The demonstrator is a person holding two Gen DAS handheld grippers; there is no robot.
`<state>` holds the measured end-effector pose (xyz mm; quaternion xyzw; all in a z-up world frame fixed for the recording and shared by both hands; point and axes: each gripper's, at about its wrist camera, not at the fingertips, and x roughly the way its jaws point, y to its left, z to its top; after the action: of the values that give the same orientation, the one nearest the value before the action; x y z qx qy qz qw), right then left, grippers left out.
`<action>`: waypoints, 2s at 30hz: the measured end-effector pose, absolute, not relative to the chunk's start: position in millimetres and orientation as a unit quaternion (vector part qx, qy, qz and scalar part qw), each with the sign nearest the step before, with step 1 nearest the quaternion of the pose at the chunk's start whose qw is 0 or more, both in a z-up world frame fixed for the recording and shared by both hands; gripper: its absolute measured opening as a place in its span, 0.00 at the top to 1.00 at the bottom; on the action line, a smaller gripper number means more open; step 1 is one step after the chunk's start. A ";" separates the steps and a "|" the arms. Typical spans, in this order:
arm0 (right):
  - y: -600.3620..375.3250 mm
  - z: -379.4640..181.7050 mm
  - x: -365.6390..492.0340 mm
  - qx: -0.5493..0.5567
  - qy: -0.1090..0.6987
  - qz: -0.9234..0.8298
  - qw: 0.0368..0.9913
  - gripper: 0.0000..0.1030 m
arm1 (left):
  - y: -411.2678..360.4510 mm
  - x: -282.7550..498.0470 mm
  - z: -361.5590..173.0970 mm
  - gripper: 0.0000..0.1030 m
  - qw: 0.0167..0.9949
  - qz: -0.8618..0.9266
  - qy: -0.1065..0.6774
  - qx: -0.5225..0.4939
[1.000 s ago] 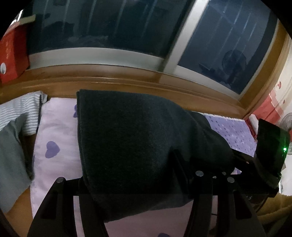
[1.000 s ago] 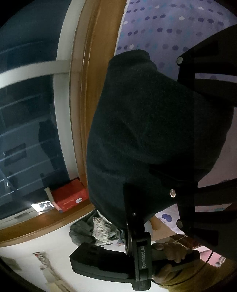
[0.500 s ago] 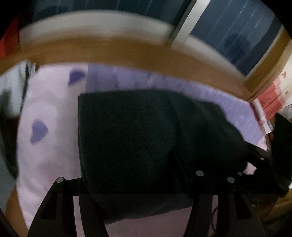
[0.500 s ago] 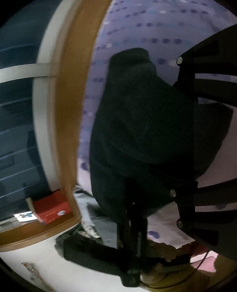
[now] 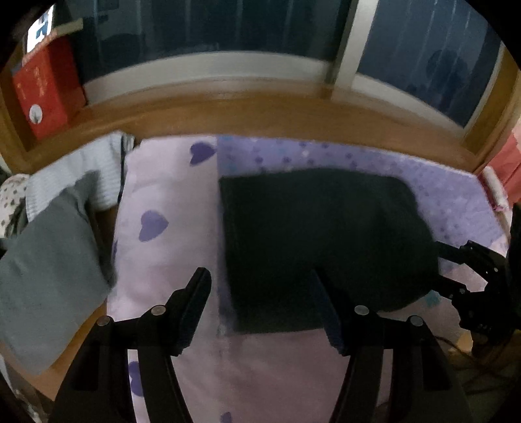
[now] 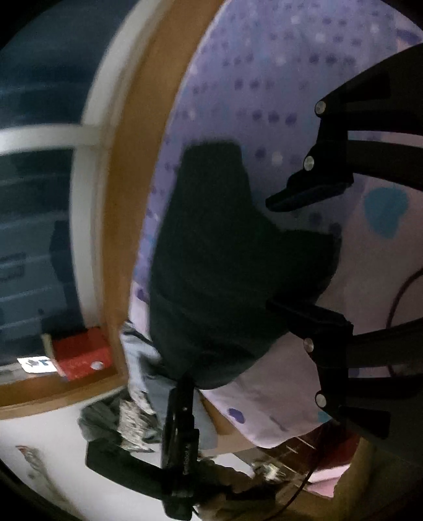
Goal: Fold clothes
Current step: 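Set the bundle down on the pink sheet with both grippers, then open both grippers and pull them back from the folded bundle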
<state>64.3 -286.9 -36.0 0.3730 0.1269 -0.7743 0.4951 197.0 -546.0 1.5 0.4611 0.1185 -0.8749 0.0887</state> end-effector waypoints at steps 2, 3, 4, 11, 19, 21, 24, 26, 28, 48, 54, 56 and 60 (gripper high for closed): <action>-282.0 -19.6 59.2 0.362 0.105 -0.787 0.489 0.44 | -541.2 184.5 8.6 0.37 0.072 -0.887 0.113 0.443; -285.8 -13.2 55.5 0.356 0.094 -0.790 0.490 0.39 | -540.8 174.9 8.2 0.37 0.064 -0.891 0.111 0.436; -291.4 -8.9 50.3 0.350 0.085 -0.795 0.489 0.37 | -541.1 164.3 6.3 0.37 0.056 -0.894 0.111 0.431; -369.4 -60.4 -8.2 0.439 0.003 -0.787 0.434 0.35 | -562.2 111.3 -50.1 0.34 0.015 -0.889 0.118 0.443; -357.5 -45.5 32.0 0.432 0.010 -0.803 0.411 0.34 | -570.4 132.1 -34.3 0.35 -0.026 -0.894 0.123 0.430; -351.6 -36.4 45.0 0.424 0.010 -0.808 0.409 0.34 | -570.9 147.0 -22.0 0.35 -0.038 -0.897 0.127 0.422; -342.7 -22.8 64.5 0.413 0.010 -0.816 0.405 0.34 | -562.0 169.7 -15.7 0.35 -0.068 -0.894 0.132 0.422; -343.5 -28.8 83.2 0.418 0.024 -0.812 0.406 0.34 | -554.7 178.3 -26.8 0.35 -0.083 -0.886 0.132 0.437; -348.7 -47.5 95.8 0.438 0.040 -0.806 0.397 0.34 | -548.9 181.3 -40.7 0.35 -0.079 -0.882 0.121 0.449; -318.9 -36.1 144.8 0.452 0.124 -0.838 0.279 0.26 | -507.3 242.4 -35.6 0.35 0.024 -0.862 0.111 0.494; -304.6 -29.2 148.7 0.477 0.134 -0.823 0.278 0.26 | -491.2 246.6 -27.0 0.35 0.037 -0.851 0.132 0.507; -302.5 -30.8 151.4 0.478 0.137 -0.821 0.280 0.26 | -485.9 248.0 -25.8 0.35 0.037 -0.849 0.139 0.508; -301.4 -34.7 154.1 0.480 0.147 -0.816 0.288 0.26 | -479.0 249.8 -27.2 0.35 0.042 -0.847 0.140 0.511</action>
<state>154.0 -301.4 -34.7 0.4797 0.1474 -0.8157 0.2877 249.8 -479.0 -27.2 0.5106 0.1395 -0.8474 0.0419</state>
